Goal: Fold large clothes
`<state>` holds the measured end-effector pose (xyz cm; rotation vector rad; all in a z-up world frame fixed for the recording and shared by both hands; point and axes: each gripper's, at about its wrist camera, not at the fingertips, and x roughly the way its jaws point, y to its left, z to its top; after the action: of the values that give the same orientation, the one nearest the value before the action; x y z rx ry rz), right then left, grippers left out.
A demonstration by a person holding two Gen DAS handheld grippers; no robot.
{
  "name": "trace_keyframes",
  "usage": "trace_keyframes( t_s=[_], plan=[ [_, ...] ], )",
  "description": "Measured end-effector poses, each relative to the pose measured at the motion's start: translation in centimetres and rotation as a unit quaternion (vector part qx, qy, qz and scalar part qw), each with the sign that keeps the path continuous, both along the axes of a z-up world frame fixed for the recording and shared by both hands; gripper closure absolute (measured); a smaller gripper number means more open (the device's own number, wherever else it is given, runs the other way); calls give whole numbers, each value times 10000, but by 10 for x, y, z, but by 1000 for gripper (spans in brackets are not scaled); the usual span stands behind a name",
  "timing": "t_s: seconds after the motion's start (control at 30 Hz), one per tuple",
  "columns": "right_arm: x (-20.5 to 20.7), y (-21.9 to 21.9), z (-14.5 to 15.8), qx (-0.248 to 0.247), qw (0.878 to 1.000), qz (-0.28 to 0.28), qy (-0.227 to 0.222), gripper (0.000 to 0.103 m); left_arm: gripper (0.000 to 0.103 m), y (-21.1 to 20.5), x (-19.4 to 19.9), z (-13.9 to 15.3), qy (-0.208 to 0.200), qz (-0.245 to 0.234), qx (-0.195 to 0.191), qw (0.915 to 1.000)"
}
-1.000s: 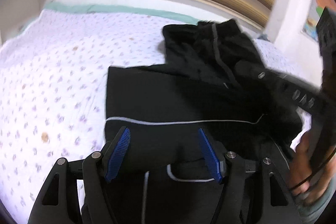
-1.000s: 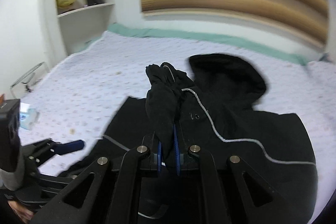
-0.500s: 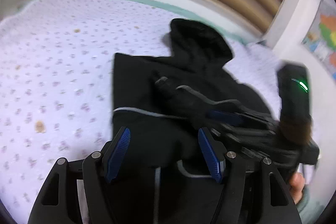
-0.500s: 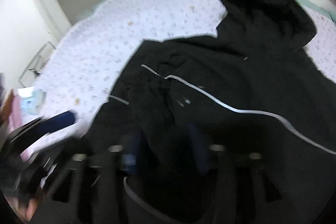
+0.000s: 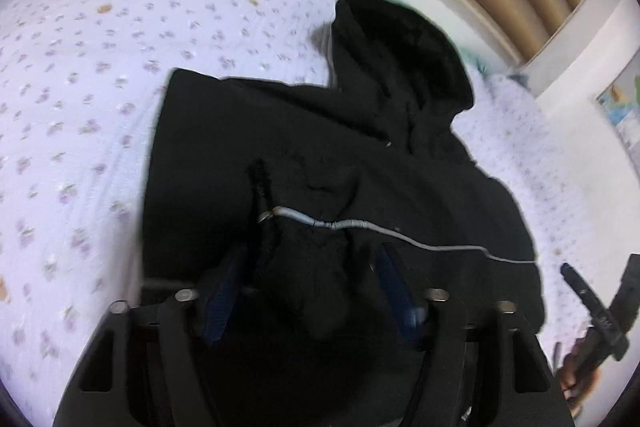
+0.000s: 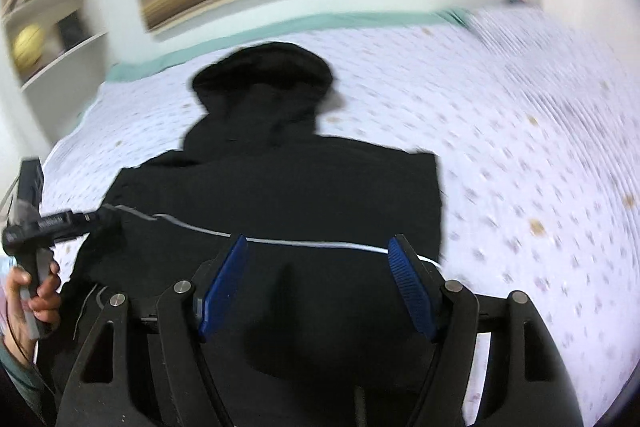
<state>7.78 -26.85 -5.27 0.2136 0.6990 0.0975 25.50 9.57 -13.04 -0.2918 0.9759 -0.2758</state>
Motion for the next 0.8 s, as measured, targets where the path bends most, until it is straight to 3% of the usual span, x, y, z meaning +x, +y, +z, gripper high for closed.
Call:
trace_keyframes(
  t_s=[0.07,0.23,0.3,0.37,0.43,0.53,0.6,0.73,0.8],
  plan=[
    [4,-8,-5,-9,9999,-100,66,28,75,-4,4,0,-82,55,117,9999],
    [12,-4,-5,-424,9990,-69,77,28,76,24,-27,38,-819,338,-242,9958],
    [22,7,-8,-559,9984,20,128,28,76,39,-27,35,-738,481,-126,9960],
    [33,19,-19,-544,9979,154,312,28,76,46,-17,8,-174,509,180,9984],
    [48,33,-38,-682,9955,218,615,26,75,45,-9,-21,206,402,218,9987],
    [65,56,-73,-1407,9871,50,764,23,73,35,-9,-18,71,364,531,9979],
    [65,61,-74,-1604,9845,-2,703,23,72,27,-9,-9,-28,354,851,9957],
    [62,43,-56,-1165,9899,118,805,23,62,35,-33,34,-668,604,963,9913],
    [55,37,-35,-884,9945,124,544,23,56,34,-42,54,-1038,680,948,9877]
  ],
)
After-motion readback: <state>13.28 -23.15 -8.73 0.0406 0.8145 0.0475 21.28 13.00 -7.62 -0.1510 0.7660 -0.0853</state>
